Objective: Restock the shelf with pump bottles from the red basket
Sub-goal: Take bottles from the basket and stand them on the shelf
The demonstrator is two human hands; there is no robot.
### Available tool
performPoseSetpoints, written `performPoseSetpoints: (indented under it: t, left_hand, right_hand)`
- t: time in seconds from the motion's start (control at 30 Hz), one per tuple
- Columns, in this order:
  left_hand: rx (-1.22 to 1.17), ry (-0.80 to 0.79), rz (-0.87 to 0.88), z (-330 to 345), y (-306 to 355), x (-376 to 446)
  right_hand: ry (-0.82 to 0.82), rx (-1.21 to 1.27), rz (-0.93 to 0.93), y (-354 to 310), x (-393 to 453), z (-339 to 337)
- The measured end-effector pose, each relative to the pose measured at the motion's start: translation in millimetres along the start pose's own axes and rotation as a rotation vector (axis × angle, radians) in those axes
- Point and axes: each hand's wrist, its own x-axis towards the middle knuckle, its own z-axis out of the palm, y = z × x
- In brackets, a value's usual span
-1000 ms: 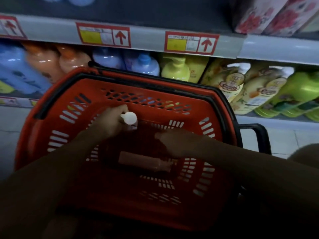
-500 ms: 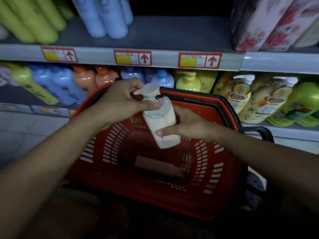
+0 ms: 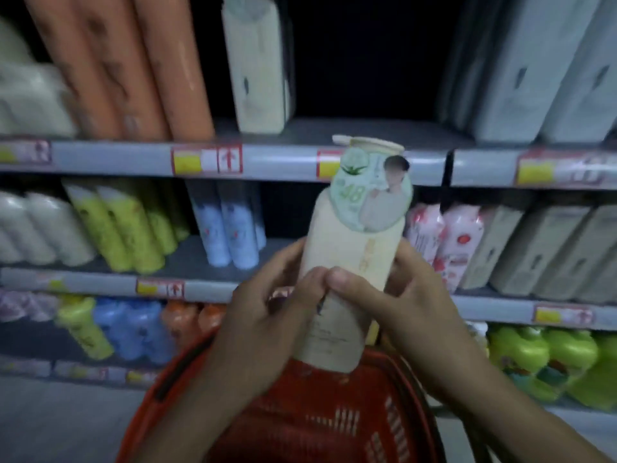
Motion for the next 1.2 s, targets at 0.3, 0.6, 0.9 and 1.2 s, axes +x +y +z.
performPoseSetpoints:
  t: [0.3,0.6,0.9,1.2]
  left_hand:
    - [-0.134,-0.015,0.209,-11,99,92]
    - [-0.123,0.173,0.293,-3,109,163]
    - [0.032,0.328,0.243,13,85,213]
    - [0.240,0.335,0.151,18,64,237]
  right_hand:
    - [0.044,0.006,-0.222,-112,82,0]
    - [0.105,-0.152,-0.416,-128,150,-4]
    - [0.070,-0.166,-0.334,-107,212,-13]
    - [0.007,-0.296,-0.281,-89,247,-24]
